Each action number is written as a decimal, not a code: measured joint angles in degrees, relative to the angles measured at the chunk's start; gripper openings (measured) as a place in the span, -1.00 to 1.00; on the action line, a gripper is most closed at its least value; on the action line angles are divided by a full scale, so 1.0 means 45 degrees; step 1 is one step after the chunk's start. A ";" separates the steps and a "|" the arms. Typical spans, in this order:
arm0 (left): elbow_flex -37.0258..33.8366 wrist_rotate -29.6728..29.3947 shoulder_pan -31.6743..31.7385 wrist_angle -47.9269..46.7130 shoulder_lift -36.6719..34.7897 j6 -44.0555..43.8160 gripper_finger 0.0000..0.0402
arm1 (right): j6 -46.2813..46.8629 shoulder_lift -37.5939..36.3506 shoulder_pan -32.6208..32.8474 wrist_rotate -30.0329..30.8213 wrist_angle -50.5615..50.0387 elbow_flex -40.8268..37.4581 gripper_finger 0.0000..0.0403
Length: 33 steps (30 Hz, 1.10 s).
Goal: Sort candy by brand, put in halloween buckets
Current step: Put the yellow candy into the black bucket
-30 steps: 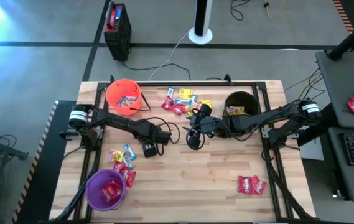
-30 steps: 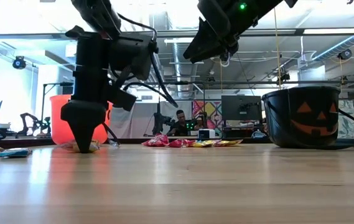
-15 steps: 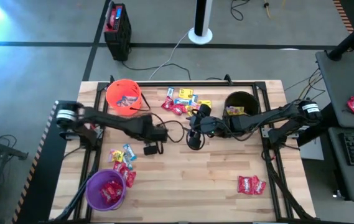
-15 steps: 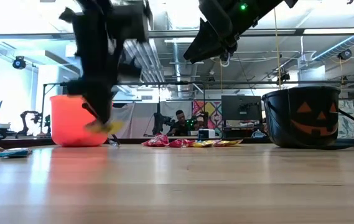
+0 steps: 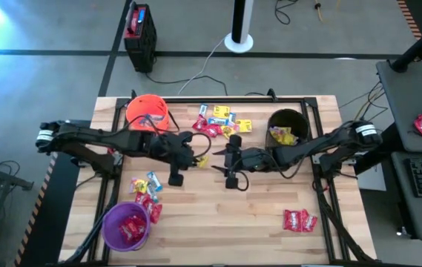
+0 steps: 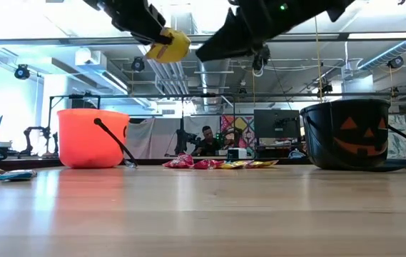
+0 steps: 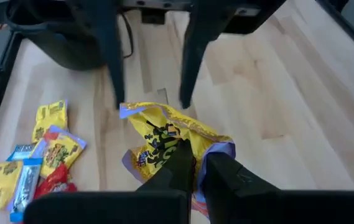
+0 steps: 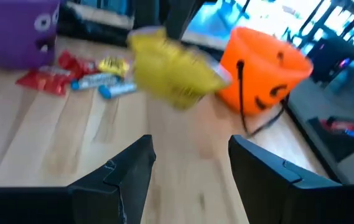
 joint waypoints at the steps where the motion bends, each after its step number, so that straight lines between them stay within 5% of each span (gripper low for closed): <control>1: 0.0000 0.0011 -0.0004 0.0083 -0.0004 -0.0004 -0.99 | -0.0139 0.0068 -0.0009 -0.0006 0.0350 0.0000 0.00; 16: 0.0000 0.0536 0.0000 0.0788 0.0660 0.0457 -0.99 | -0.1003 0.0351 -0.0009 -0.0926 0.0828 0.0447 -0.13; 20: 0.0126 0.0550 0.0002 0.0824 0.0660 0.0478 -0.99 | -0.0997 0.0346 -0.0009 -0.1092 0.0649 0.0452 -0.30; 26: 0.0155 0.0535 0.0005 0.0910 0.0660 0.0529 -0.90 | -0.1183 0.0346 -0.0005 -0.1193 0.0592 0.0452 -0.87; 33: 0.0200 0.0172 0.0010 0.0192 0.0592 0.0074 -0.67 | -0.0810 -0.0180 -0.0004 -0.0015 -0.1236 0.0569 -0.95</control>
